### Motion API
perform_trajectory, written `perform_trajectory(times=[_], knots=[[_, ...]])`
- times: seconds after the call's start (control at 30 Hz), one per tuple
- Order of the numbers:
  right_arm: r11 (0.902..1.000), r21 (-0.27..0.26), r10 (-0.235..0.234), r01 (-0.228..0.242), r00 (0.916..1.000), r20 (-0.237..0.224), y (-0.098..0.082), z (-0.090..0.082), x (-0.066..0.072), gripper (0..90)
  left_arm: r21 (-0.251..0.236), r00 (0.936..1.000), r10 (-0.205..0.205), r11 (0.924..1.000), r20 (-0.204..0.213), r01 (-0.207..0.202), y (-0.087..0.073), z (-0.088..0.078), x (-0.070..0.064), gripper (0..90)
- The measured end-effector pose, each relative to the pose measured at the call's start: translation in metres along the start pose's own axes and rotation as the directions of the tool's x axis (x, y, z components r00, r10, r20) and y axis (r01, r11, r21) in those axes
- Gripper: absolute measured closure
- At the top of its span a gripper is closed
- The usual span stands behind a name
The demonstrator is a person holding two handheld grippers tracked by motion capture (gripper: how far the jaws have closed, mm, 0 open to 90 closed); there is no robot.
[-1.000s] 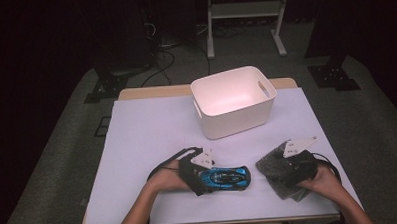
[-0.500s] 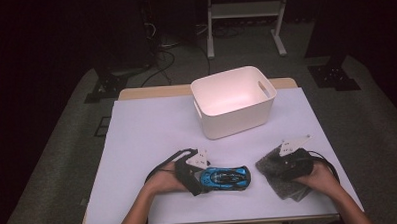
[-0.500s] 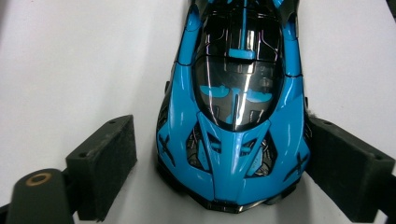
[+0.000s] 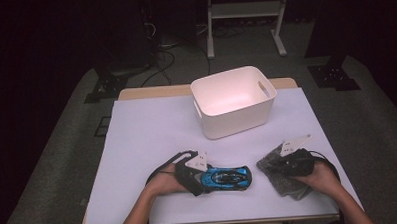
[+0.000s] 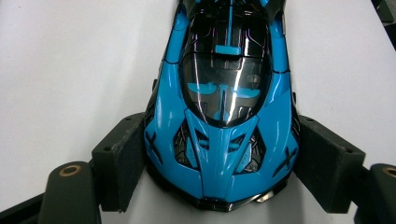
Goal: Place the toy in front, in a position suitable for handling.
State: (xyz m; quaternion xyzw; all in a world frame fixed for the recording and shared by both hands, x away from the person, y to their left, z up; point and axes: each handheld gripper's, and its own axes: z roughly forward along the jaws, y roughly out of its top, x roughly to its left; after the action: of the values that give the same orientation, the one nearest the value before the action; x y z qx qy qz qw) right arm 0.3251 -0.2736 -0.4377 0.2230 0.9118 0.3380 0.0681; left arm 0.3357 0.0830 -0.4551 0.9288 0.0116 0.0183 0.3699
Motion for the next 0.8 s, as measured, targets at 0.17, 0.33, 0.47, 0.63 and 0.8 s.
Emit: perform_trajectory(times=[0.17,0.33,0.47,0.63,0.8], knots=[[0.9972,-0.065,-0.041,0.037,0.9978,-0.053,0.019,-0.017,0.016,80.7,-0.006,1.0000,0.004,1.0000,0.004,-0.004,-0.001,0.000,0.000,24.1],[0.9861,-0.109,-0.140,0.125,0.9801,-0.141,0.056,-0.009,0.040,80.6,-0.012,1.0000,-0.001,0.9999,-0.002,0.001,0.000,0.001,-0.003,24.4],[0.9723,-0.075,-0.232,0.221,0.9533,-0.194,0.085,0.020,0.062,80.5,-0.012,1.0000,-0.002,0.9999,-0.002,0.002,0.000,0.001,-0.004,24.6],[0.9647,-0.021,-0.260,0.263,0.9385,-0.227,0.091,0.045,0.067,80.5,-0.021,1.0000,-0.002,0.9998,0.004,0.002,-0.001,0.002,-0.003,24.6],[0.9669,0.007,-0.249,0.255,0.9476,-0.201,0.082,0.035,0.062,80.6,-0.023,1.0000,-0.001,0.9997,0.007,0.001,-0.001,0.002,-0.002,24.5]])
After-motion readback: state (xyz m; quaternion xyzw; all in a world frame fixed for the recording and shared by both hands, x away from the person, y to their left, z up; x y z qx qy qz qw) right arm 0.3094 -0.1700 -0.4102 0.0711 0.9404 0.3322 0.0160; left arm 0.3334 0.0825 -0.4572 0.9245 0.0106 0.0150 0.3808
